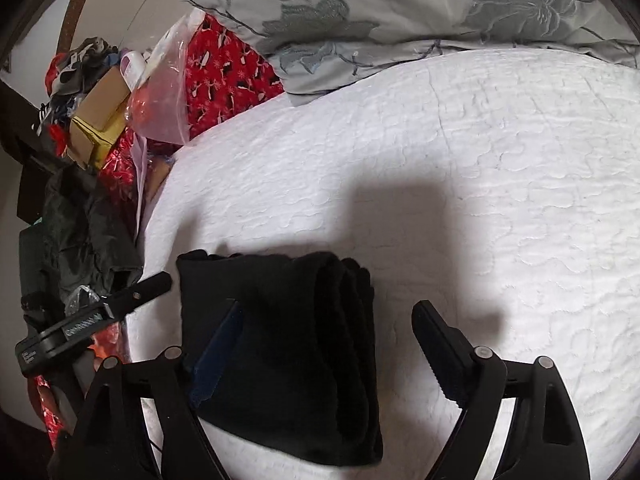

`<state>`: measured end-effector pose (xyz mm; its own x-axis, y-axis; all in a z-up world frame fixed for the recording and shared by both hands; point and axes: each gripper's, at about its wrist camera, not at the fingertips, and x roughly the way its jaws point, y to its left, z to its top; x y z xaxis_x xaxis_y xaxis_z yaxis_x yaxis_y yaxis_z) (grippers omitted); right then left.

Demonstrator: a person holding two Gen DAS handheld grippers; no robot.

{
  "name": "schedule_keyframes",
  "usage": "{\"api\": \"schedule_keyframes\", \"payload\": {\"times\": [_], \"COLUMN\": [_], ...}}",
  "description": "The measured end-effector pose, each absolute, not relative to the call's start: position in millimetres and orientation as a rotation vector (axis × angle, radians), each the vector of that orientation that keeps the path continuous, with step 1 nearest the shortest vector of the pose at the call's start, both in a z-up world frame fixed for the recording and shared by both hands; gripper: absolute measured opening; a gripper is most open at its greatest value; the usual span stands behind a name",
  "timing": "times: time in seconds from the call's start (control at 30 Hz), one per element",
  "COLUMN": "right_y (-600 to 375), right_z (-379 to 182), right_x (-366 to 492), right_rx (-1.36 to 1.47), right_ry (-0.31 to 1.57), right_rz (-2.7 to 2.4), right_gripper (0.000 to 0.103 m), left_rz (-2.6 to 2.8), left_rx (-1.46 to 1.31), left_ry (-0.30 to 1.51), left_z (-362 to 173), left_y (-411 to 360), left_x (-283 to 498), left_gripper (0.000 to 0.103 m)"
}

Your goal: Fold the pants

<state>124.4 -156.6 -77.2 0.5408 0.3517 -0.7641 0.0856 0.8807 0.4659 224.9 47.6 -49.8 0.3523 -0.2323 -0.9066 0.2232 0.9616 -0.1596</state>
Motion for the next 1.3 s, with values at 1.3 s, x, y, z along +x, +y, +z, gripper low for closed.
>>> {"api": "schedule_keyframes", "payload": {"times": [1.3], "right_y": [-175.0], "right_z": [-64.3], "right_x": [66.2], "right_rx": [0.489], "right_ry": [0.928], "right_rz": [0.208], "right_gripper": [0.059], "left_rz": [-0.219], "left_rx": [-0.120], "left_ry": [1.098], "left_z": [-32.9], "left_y": [63.9], "left_x": [166.9], "left_gripper": [0.064]}}
